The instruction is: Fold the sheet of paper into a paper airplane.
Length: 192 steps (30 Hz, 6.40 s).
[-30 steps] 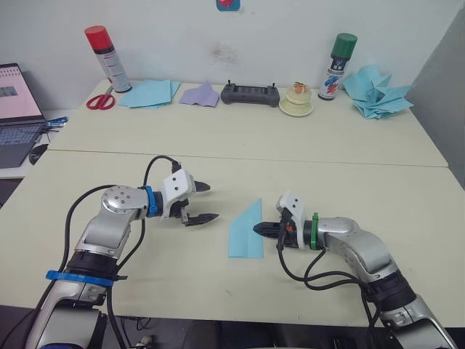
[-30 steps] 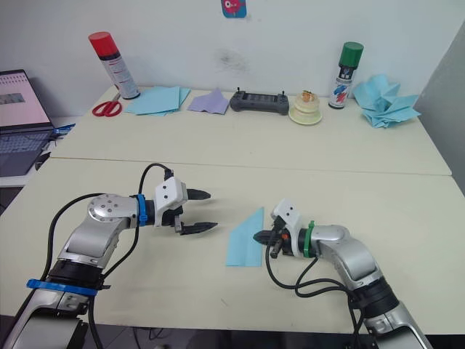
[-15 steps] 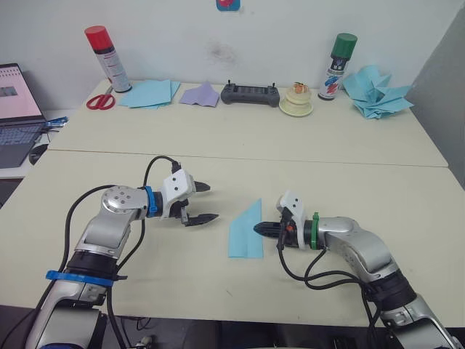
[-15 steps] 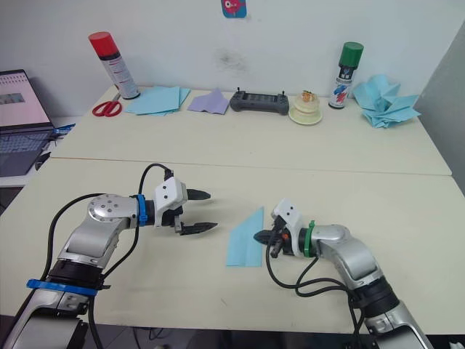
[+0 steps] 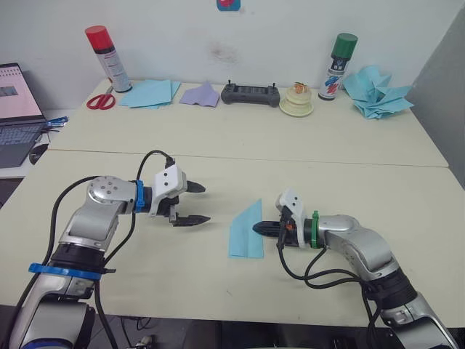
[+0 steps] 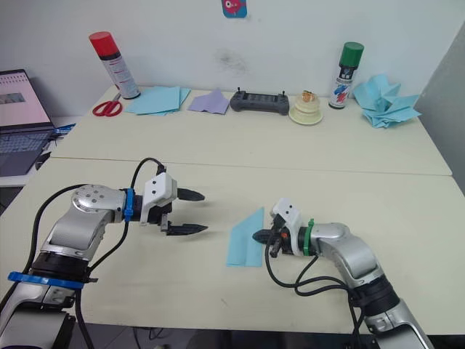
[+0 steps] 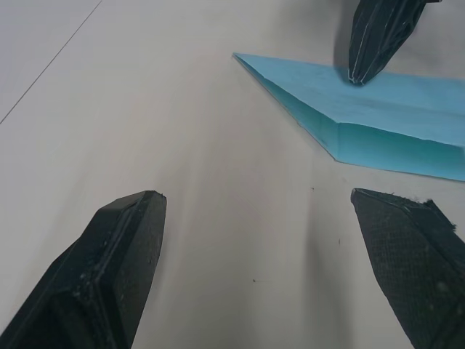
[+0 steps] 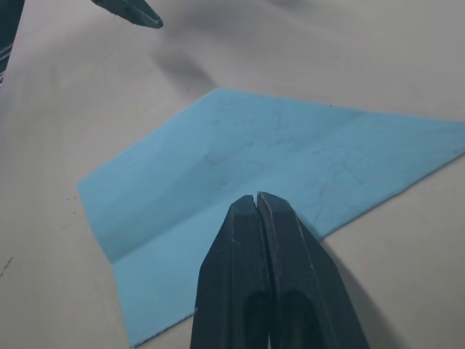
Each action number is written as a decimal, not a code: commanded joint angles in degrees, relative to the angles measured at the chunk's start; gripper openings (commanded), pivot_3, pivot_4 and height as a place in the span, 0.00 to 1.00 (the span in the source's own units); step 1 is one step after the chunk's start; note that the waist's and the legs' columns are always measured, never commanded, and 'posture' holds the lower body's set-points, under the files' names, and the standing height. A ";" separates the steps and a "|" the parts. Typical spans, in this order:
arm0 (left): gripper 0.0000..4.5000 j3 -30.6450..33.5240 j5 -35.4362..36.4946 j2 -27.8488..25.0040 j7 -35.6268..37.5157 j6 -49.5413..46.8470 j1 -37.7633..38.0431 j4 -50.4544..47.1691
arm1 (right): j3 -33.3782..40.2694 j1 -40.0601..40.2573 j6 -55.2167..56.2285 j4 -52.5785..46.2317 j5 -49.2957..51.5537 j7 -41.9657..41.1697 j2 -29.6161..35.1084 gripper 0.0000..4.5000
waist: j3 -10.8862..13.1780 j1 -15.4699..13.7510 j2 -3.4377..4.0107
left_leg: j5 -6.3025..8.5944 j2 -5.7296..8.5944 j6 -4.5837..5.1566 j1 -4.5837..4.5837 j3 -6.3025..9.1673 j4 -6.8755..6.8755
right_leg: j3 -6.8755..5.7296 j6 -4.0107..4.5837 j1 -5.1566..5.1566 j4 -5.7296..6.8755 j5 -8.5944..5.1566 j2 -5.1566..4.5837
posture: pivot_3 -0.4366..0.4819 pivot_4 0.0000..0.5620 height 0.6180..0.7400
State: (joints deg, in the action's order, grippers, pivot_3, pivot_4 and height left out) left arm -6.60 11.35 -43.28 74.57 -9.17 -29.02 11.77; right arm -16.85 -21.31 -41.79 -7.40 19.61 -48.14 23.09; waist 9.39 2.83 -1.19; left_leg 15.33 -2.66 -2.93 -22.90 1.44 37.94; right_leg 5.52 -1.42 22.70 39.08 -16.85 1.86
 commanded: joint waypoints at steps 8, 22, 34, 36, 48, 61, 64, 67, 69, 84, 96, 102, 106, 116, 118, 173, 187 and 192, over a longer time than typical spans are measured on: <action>0.99 -0.96 -2.24 2.34 -0.63 7.34 -3.20 3.07 | 0.87 -0.03 0.44 -2.08 0.79 -0.23 0.07 0.00 | 0.00 0.00 0.00 | 0.00 0.00 0.00 0.00 0.01 0.01 | -0.01 0.00 0.00 0.01 0.00 0.00 | 0.48 0.27 1.00; 0.99 -7.91 -9.89 9.13 1.52 31.73 -12.21 18.29 | 2.00 1.05 -0.77 -3.63 1.61 0.56 0.54 0.00 | 0.00 -0.58 0.00 | 0.00 0.02 0.00 -0.01 -0.02 0.02 | 0.01 0.01 0.00 0.01 0.01 0.00 | 0.48 0.27 1.00; 0.99 -11.50 -11.46 14.15 3.84 39.96 -16.71 24.47 | 6.96 3.32 -6.06 -11.66 6.57 2.29 1.90 0.00 | 0.00 -0.90 0.00 | 0.00 0.04 0.00 -0.04 0.00 0.03 | -0.01 0.00 0.01 0.02 0.01 0.00 | 0.48 0.27 1.00; 0.99 -12.32 -12.48 14.56 3.98 42.46 -17.31 25.60 | 8.36 3.68 -7.32 -13.29 7.89 2.76 2.41 0.00 | 0.00 -0.95 0.00 | 0.00 0.04 0.00 -0.04 0.00 0.03 | 0.00 0.00 0.00 0.01 0.01 0.00 | 0.48 0.27 1.00; 0.80 -16.10 -17.46 17.56 1.69 57.92 -21.53 33.83 | 13.29 5.19 -10.56 -15.98 11.51 7.91 2.79 0.00 | 0.00 -0.96 -0.01 | 0.00 0.06 0.01 -0.04 0.00 0.03 | 0.00 0.00 -0.01 0.02 0.01 0.01 | 0.48 0.27 1.00; 0.01 -15.69 -14.02 15.54 6.36 51.69 -20.52 27.19 | 12.93 4.42 -9.17 -13.48 11.59 9.16 1.93 0.00 | 0.00 -0.86 -0.01 | 0.00 0.05 0.01 -0.04 0.00 0.03 | 0.01 0.00 -0.01 0.02 0.01 0.02 | 0.48 0.27 1.00; 0.01 -13.99 -13.58 11.76 6.52 41.37 -19.51 19.29 | 12.33 4.67 -7.41 -12.98 10.47 9.55 1.72 0.00 | 0.00 -0.75 -0.01 | 0.00 0.03 0.01 -0.04 0.02 0.03 | 0.00 0.00 0.00 0.03 0.01 0.03 | 0.48 0.27 1.00; 0.01 -13.04 -14.52 5.09 8.06 29.52 -18.42 7.83 | 11.82 4.96 -5.71 -12.76 9.87 9.79 1.19 0.00 | 0.00 -0.33 0.00 | 0.00 0.00 0.01 -0.05 0.03 0.01 | 0.00 0.00 0.03 0.05 0.01 0.06 | 0.48 0.27 1.00; 0.01 -12.65 -13.74 0.66 10.23 20.93 -17.29 -1.07 | 11.26 5.10 -4.71 -12.85 9.61 9.62 0.82 0.00 | 0.00 -0.09 0.01 | 0.00 -0.01 0.01 -0.04 0.03 0.00 | 0.01 0.00 0.04 0.08 0.01 0.07 | 0.48 0.27 1.00; 0.01 -18.92 -22.75 -0.82 -2.77 -21.24 -4.63 -29.24 | 4.99 5.00 4.33 -9.64 3.61 6.44 2.40 0.00 | 0.03 0.00 0.01 | -0.01 -0.01 0.01 -0.01 0.06 0.04 | 0.00 -0.15 0.01 0.14 -0.10 0.06 | 0.48 0.27 1.00; 0.67 -6.87 -9.08 -0.73 -3.18 -27.73 -0.83 -32.60 | 2.28 8.13 24.80 -10.51 -4.55 -6.23 13.78 0.59 | 0.04 -0.29 0.02 | -0.01 -0.02 0.01 0.02 0.01 0.05 | 0.06 -0.14 0.04 0.13 -0.08 0.07 | 0.48 0.27 1.00; 1.00 6.22 2.19 -6.18 -0.57 -26.26 5.26 -28.43 | -0.99 5.43 31.96 -6.40 -6.05 -9.18 9.75 0.82 | 0.06 0.05 0.02 | -0.01 -0.04 0.01 0.09 0.02 0.05 | 0.02 -0.18 -0.01 0.19 -0.14 0.06 | 0.48 0.27 1.00; 1.00 10.25 5.75 -4.03 -5.14 -28.00 7.00 -26.30 | -2.25 2.72 34.17 -2.54 -7.47 -7.55 4.48 0.82 | 0.12 -0.10 -0.07 | -0.01 -0.02 0.00 0.10 0.02 0.15 | 0.01 -0.20 -0.04 0.29 -0.15 0.04 | 0.48 0.27 1.00; 1.00 8.43 8.80 -0.15 -12.02 -29.25 9.00 -27.89 | -4.24 1.56 43.49 6.37 -13.35 -9.01 3.23 0.21 | 0.17 -0.94 -0.17 | -0.01 -0.01 -0.01 0.13 0.01 0.17 | 0.00 0.03 -0.01 0.43 -0.02 0.00 | 0.48 0.27 1.00; 1.00 7.75 8.45 0.56 -13.01 -28.56 8.94 -27.22 | -4.15 1.58 44.94 7.43 -13.81 -9.16 3.26 0.05 | 0.17 -0.93 -0.17 | -0.01 -0.01 -0.01 0.15 0.01 0.17 | 0.01 0.03 -0.01 0.46 -0.02 0.00 | 0.48 0.27 1.00; 0.00 -11.48 -2.41 7.03 -16.78 -13.15 13.42 -14.63 | -5.13 10.17 54.38 1.73 -15.11 -14.43 10.79 0.28 | 0.16 -0.97 -0.18 | -0.01 0.03 -0.01 0.94 -0.06 0.12 | 0.12 -0.15 -0.61 0.59 -0.25 0.01 | 0.48 0.27 1.00; 0.00 -12.67 -5.55 5.07 -14.04 -7.36 13.44 -13.20 | -4.76 9.17 53.73 3.76 -16.02 -12.55 8.54 0.28 | 0.16 -0.98 -0.18 | -0.01 0.01 -0.01 0.96 -0.07 0.04 | 0.12 -0.08 -0.60 0.58 -0.30 0.01 | 0.48 0.27 1.00; 0.00 -12.83 -6.37 5.95 -14.80 -5.36 13.93 -10.54 | -3.49 7.60 51.44 3.86 -13.03 -13.62 7.38 0.15 | 0.14 -0.97 -0.16 | -0.01 0.02 -0.01 1.01 -0.07 0.06 | 0.13 -0.09 -0.64 0.58 -0.30 0.01 | 0.48 0.27 1.00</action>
State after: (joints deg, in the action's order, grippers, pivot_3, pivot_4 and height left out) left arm -17.46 8.26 -37.12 60.27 -13.61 -16.67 -2.21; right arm -21.91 -12.73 10.30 -2.29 4.25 -61.24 30.58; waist 9.53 1.85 -1.35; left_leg 15.32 -2.64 -2.94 -21.88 1.38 38.01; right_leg 5.64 -1.51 22.05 39.66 -17.15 1.87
